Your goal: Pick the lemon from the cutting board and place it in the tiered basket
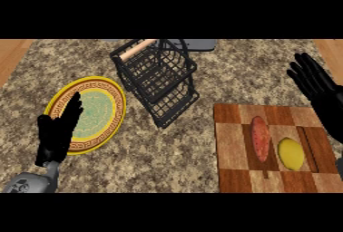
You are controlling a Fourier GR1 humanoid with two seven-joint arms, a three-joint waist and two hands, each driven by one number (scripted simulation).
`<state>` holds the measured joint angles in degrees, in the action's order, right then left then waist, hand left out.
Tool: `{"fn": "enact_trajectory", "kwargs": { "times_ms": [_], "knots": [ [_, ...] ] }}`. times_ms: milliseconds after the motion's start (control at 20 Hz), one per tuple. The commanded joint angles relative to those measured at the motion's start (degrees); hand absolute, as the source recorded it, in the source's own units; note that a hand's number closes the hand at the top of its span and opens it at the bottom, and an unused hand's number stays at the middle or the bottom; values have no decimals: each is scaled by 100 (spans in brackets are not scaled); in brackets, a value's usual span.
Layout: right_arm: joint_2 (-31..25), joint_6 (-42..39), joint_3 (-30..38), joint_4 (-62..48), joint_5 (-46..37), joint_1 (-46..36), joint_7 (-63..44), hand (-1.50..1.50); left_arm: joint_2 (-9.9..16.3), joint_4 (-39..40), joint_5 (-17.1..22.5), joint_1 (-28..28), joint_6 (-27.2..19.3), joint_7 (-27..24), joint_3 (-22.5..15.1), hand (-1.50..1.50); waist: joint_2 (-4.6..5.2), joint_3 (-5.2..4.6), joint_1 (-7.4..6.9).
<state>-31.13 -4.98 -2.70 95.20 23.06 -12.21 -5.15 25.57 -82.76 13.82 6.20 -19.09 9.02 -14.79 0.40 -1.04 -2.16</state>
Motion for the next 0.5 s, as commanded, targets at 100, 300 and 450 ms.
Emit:
{"fn": "enact_trajectory", "kwargs": {
  "times_ms": [100,300,450],
  "knots": [
    [-245,1370,919,62,-927,405,223,150,-191,57,-121,-668,-347,-369,75,0,-93,95,346],
    [-891,2691,1964,-932,-1909,1254,-437,150,-259,79,-8,-754,-446,-324,183,0,12,17,1073],
    [248,4168,3109,-862,-1262,1190,-187,-150,-349,58,39,-1012,-462,-440,171,0,-164,118,945]
  ]
}}
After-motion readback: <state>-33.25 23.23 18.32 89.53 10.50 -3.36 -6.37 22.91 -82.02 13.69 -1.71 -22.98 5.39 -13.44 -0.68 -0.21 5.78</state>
